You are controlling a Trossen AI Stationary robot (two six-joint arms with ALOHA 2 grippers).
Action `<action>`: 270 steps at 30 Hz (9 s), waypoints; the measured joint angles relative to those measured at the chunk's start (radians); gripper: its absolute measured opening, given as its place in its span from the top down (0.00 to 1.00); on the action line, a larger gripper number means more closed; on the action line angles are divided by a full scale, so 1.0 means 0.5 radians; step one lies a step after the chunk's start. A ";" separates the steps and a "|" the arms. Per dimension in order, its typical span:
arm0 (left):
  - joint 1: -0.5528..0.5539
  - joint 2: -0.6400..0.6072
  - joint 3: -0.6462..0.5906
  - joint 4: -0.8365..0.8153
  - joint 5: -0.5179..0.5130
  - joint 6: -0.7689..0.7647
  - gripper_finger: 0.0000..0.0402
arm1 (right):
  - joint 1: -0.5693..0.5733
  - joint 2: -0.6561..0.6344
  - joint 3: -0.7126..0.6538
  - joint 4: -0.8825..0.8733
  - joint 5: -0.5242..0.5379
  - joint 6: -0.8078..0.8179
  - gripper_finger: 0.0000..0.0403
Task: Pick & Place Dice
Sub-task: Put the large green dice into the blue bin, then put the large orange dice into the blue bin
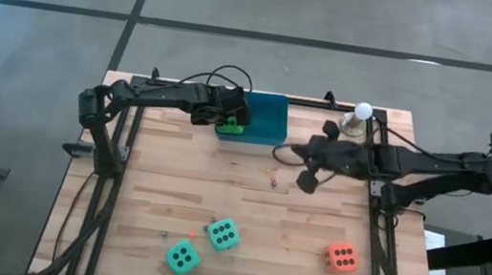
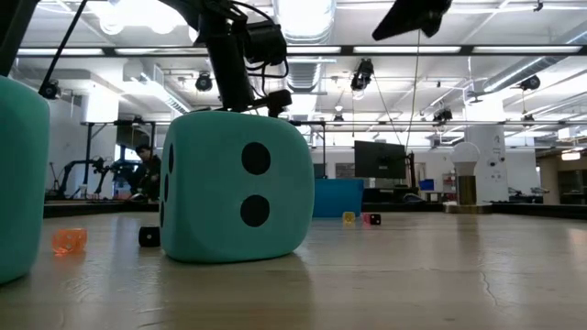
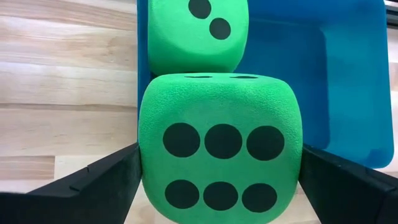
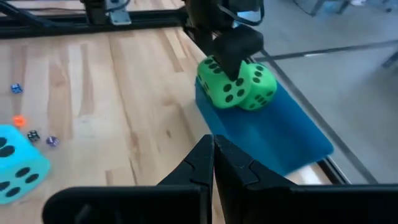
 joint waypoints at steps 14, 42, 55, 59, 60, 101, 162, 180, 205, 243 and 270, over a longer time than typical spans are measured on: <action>0.000 0.000 0.000 0.002 0.012 -0.007 0.01 | -0.390 0.230 -0.444 1.033 -0.512 -0.502 0.98; 0.002 0.000 0.000 -0.042 0.260 -0.113 0.01 | -0.501 1.220 -0.067 1.682 -0.717 -0.998 0.98; 0.001 -0.004 -0.001 -0.058 0.337 -0.048 0.01 | -0.556 1.227 -0.097 1.679 -0.725 -1.031 0.98; 0.001 -0.021 -0.001 -0.059 0.353 -0.043 0.01 | -0.555 1.275 -0.097 1.681 -0.794 -1.050 0.98; 0.001 -0.024 -0.001 -0.059 0.353 -0.036 0.01 | -0.555 1.292 -0.097 1.686 -0.809 -1.054 0.98; -0.004 -0.033 -0.004 -0.174 0.423 0.002 0.01 | -0.629 1.508 0.010 1.750 -0.919 -1.212 0.98; -0.067 -0.113 0.004 -0.340 0.489 0.034 0.01 | -0.643 1.428 0.010 1.693 -0.783 -1.063 0.98; -0.072 -0.317 0.004 -0.677 0.141 0.127 0.02 | -0.641 0.689 -0.058 0.817 -0.792 -1.012 0.98; -0.416 -0.458 -0.011 -0.716 -0.040 0.489 0.01 | -0.493 -0.070 -0.069 -0.502 -0.823 -0.524 0.98; -1.008 -0.458 0.000 -0.639 -0.173 0.200 0.01 | -0.275 -0.317 -0.055 -1.053 -1.088 -0.471 0.98; -1.285 -0.457 0.000 -0.627 -0.387 0.210 0.01 | 0.874 -0.302 0.085 -1.207 -1.072 0.745 0.98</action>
